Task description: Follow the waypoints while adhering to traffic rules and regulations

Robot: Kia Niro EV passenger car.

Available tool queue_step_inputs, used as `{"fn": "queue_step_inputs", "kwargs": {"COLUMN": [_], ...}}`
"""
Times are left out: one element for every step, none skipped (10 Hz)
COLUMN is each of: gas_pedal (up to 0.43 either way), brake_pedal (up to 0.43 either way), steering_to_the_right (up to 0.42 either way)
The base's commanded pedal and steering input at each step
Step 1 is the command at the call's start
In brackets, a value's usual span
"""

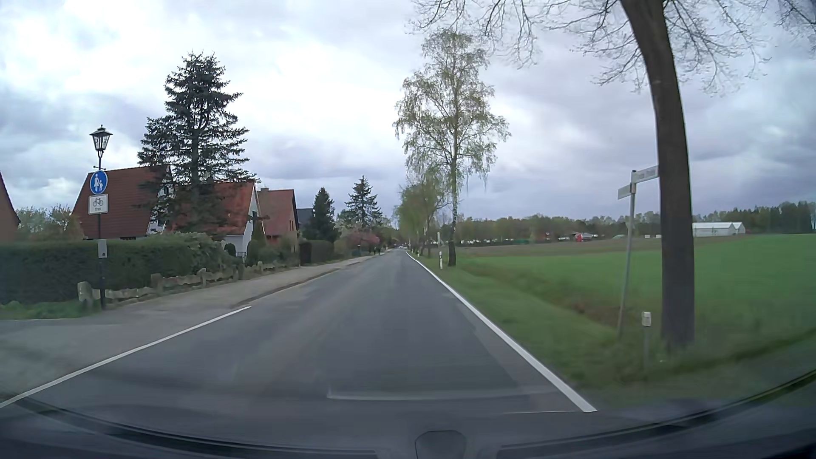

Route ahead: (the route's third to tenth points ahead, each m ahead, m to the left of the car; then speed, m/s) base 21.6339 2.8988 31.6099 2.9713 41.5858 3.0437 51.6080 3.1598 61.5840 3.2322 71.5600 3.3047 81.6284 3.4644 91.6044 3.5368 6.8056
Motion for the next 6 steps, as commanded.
{"fn": "queue_step_inputs", "kwargs": {"gas_pedal": [0.067,0.067,0.067,0.079,0.079,0.079], "brake_pedal": [0.0,0.0,0.0,0.0,0.0,0.0], "steering_to_the_right": [-0.001,-0.001,-0.001,-0.001,-0.001,-0.001]}}
